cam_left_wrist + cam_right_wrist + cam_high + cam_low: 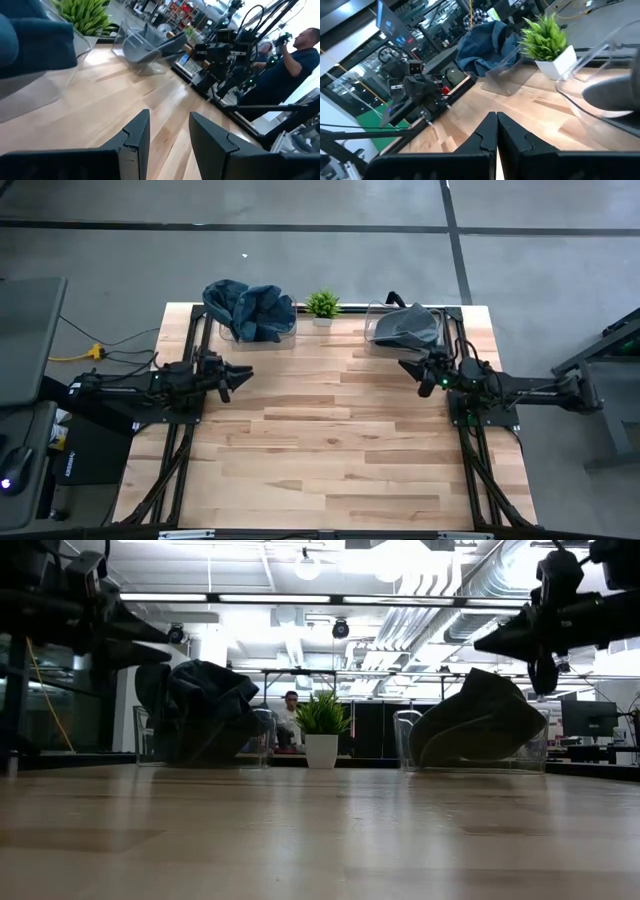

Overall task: Pick & Place hat
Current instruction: Return to Home Position

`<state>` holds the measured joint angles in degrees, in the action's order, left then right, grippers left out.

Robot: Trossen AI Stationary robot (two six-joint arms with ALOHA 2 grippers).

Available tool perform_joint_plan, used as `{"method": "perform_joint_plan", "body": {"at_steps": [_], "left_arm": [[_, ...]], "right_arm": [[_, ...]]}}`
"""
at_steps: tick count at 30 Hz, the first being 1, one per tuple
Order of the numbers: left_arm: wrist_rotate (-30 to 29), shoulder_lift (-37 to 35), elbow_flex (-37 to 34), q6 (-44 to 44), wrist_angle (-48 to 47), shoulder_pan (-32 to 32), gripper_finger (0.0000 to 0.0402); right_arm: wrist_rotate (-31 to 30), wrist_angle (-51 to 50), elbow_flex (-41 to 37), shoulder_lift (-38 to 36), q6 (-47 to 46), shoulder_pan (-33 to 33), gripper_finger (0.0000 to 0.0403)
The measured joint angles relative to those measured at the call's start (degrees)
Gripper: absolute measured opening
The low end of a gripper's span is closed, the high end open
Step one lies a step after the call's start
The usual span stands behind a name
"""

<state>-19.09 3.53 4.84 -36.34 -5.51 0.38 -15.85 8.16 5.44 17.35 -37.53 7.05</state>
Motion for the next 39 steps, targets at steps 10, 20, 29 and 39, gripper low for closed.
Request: {"method": "perform_joint_plan", "body": {"at_steps": [10,20,29,39], "left_arm": [[-0.8,-0.4,-1.5,-1.5,2.2,0.0,0.0115],[-0.9,-0.3,-1.6,-0.8,2.2,0.0,0.0115],[-2.1,-0.3,-1.7,2.5,2.1,0.0,0.0115],[-2.3,-0.3,-1.8,8.7,2.7,0.0,0.0115]], "right_arm": [[0.3,0.2,-2.7,-3.5,-1.1,0.0,0.0000],[1.3,-7.0,-2.7,-5.6,2.2,0.0,0.0000],[9.0,-12.2,-2.6,-5.3,21.2,0.0,0.0000],[10.3,-8.2,-2.8,-5.4,39.2,0.0,0.0000]]}}
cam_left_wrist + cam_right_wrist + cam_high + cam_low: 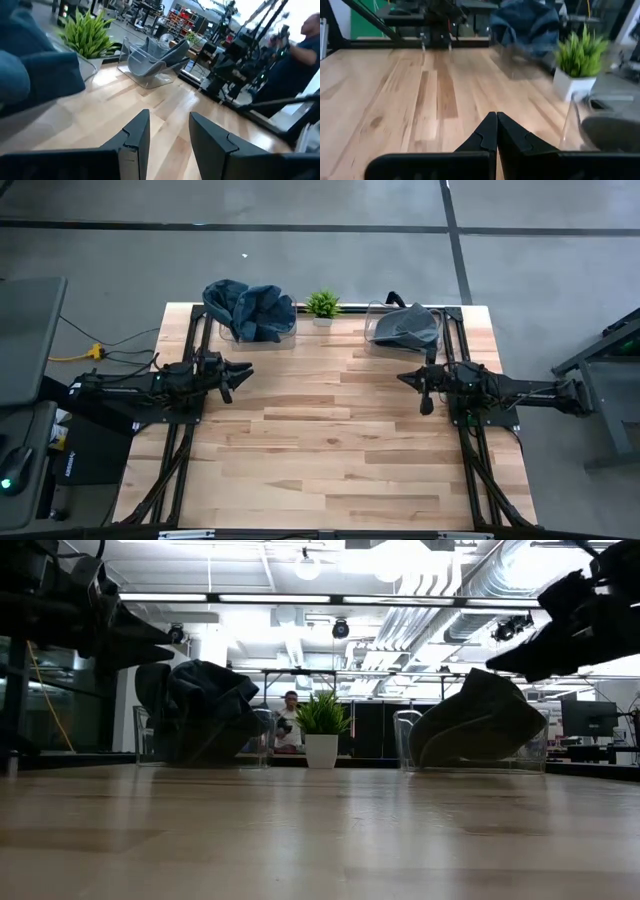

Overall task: Pick & Place hat
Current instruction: Return to Home Position

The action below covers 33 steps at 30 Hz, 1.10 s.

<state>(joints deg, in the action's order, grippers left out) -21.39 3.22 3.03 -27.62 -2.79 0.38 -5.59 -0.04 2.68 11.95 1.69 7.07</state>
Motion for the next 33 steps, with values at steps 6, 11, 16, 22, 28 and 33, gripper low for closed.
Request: {"method": "perform_joint_plan", "body": {"at_steps": [6,11,16,22,28,33], "left_arm": [[0.0,0.0,0.0,8.0,0.0,0.0,0.0115],[0.1,0.0,0.0,7.9,0.0,0.0,0.0115],[1.3,0.0,0.0,7.9,0.0,0.0,0.0115],[1.3,0.0,0.0,7.9,0.0,0.0,0.0115],[1.4,0.0,0.0,7.9,0.0,0.0,0.0115],[1.4,0.0,0.0,7.9,0.0,0.0,0.0115]], "right_arm": [[0.8,1.0,0.0,0.0,1.2,0.0,0.0000],[-0.2,1.1,0.0,0.0,-3.8,0.0,0.0000],[-0.2,1.1,0.0,0.0,-6.1,0.0,0.0000],[-0.2,1.1,0.0,0.0,-6.2,0.0,0.0000],[-0.2,1.1,0.0,0.0,-6.2,0.0,0.0000],[-0.2,1.1,0.0,0.0,-6.2,0.0,0.0000]]}}
